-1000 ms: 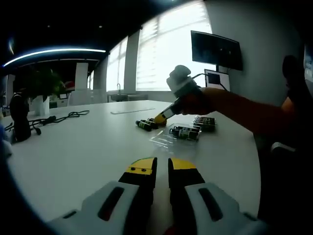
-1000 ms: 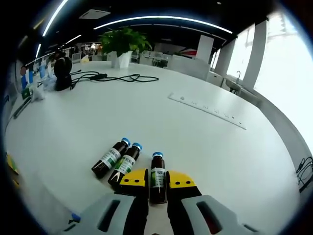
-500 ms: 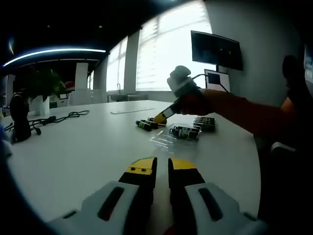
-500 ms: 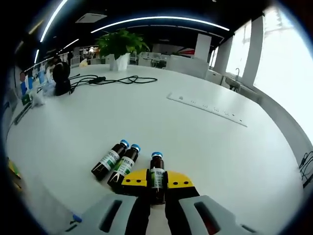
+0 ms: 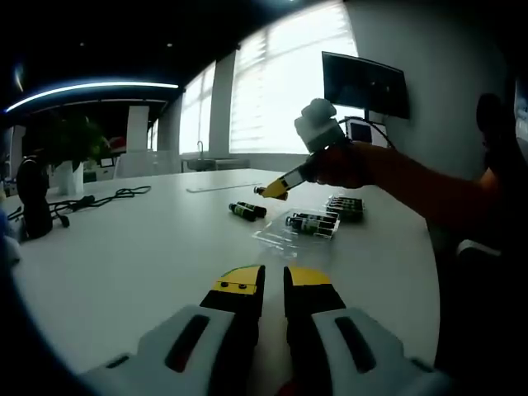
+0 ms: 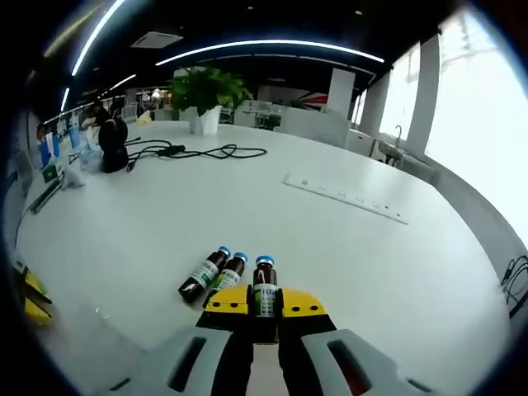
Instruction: Grip medicine bottles put into box
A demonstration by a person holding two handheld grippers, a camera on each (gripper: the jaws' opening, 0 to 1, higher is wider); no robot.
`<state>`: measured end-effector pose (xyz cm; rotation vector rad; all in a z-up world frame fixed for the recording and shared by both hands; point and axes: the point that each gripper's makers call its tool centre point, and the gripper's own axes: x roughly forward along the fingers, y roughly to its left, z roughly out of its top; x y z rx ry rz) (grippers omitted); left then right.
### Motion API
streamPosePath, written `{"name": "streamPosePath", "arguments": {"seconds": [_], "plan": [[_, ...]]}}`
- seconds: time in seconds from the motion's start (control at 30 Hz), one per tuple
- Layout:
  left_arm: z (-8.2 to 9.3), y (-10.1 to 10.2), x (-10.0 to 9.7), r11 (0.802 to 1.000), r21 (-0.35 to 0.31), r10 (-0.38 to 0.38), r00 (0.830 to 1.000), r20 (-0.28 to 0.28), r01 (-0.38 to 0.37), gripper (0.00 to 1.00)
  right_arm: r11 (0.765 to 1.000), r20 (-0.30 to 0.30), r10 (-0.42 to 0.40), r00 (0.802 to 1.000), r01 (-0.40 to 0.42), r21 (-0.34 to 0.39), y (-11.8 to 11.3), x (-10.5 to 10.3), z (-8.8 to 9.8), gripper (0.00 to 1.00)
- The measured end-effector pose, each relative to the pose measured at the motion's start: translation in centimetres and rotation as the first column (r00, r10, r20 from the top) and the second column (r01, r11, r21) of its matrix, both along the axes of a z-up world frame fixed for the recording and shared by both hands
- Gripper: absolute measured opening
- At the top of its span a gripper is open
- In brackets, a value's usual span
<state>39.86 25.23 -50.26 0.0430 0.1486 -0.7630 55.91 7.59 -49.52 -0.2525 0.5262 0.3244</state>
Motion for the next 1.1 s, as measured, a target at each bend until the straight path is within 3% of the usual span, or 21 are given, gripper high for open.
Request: {"name": "streamPosePath", "arguments": {"seconds": [0.6,1.1], "plan": [[0.0,0.0,0.0,1.0,0.0,-0.003,1.0,0.0,0.003,0.04,0.997,0.062,0.05,0.997,-0.053,0.049,2.5,-4.5,2.4,0.06],[0.0,0.0,-0.1,1.0,0.001,-0.002,1.0,0.0,0.002,0.04,0.995,0.046,0.063,0.997,-0.066,0.07,3.7,-8.1,1.4,0.06]]}}
